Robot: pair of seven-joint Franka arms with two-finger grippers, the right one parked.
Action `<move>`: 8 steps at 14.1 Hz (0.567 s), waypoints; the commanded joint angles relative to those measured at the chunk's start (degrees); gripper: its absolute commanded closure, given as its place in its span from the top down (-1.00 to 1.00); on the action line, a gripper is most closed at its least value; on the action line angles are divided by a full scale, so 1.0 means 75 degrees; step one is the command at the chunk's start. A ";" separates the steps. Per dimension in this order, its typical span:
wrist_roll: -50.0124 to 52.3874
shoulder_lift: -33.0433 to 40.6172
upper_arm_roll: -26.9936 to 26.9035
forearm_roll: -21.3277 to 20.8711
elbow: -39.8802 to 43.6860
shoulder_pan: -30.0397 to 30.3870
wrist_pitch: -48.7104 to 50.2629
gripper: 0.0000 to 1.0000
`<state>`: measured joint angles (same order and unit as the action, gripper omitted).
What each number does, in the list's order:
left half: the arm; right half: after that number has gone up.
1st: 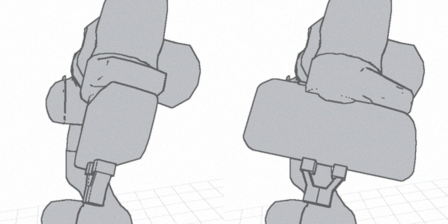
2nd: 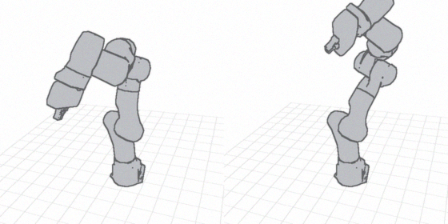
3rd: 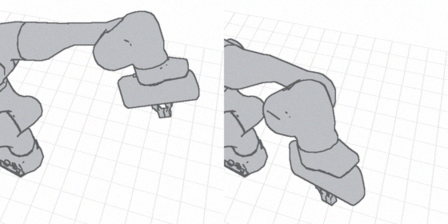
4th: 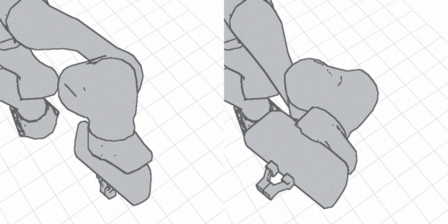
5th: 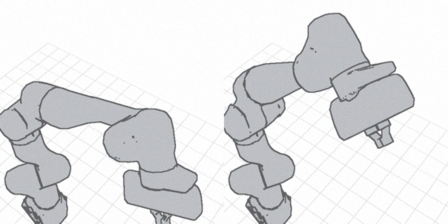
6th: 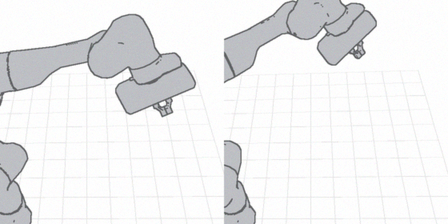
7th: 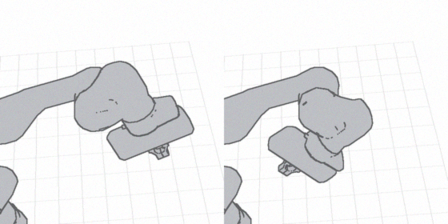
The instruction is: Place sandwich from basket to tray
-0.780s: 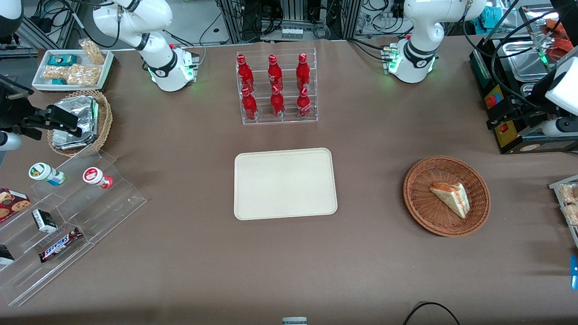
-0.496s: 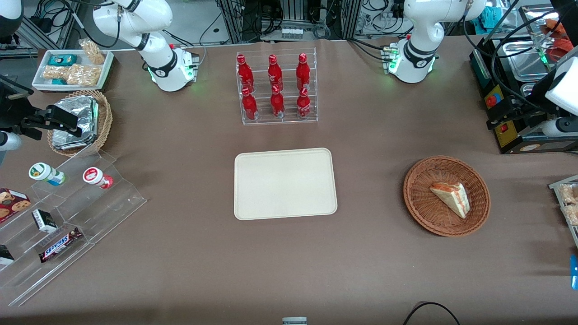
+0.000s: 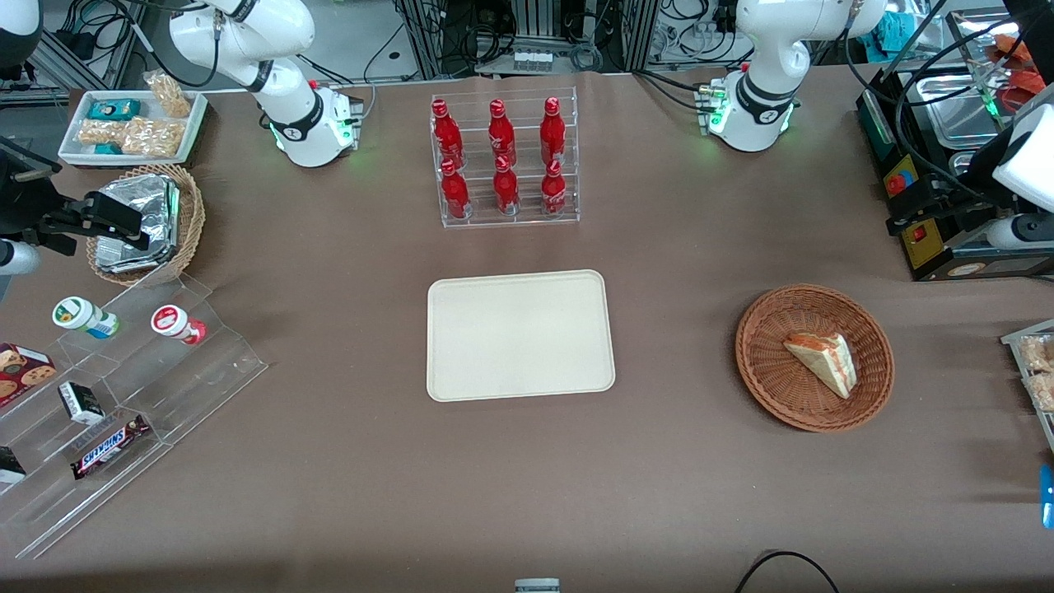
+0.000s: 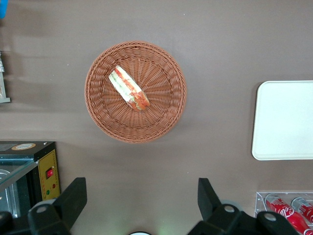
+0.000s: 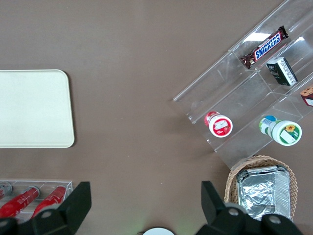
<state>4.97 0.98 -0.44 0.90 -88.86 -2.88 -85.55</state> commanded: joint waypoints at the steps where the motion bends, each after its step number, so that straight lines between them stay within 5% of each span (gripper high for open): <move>1: -0.0088 -0.0061 -0.0035 0.0009 0.0106 -0.0015 0.0156 1.00; 8: -0.0041 -0.0574 -0.0058 -0.0235 -0.0725 0.0020 -0.0077 1.00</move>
<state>4.97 -0.65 -0.62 0.55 -93.09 -2.76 -85.05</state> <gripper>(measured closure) 0.000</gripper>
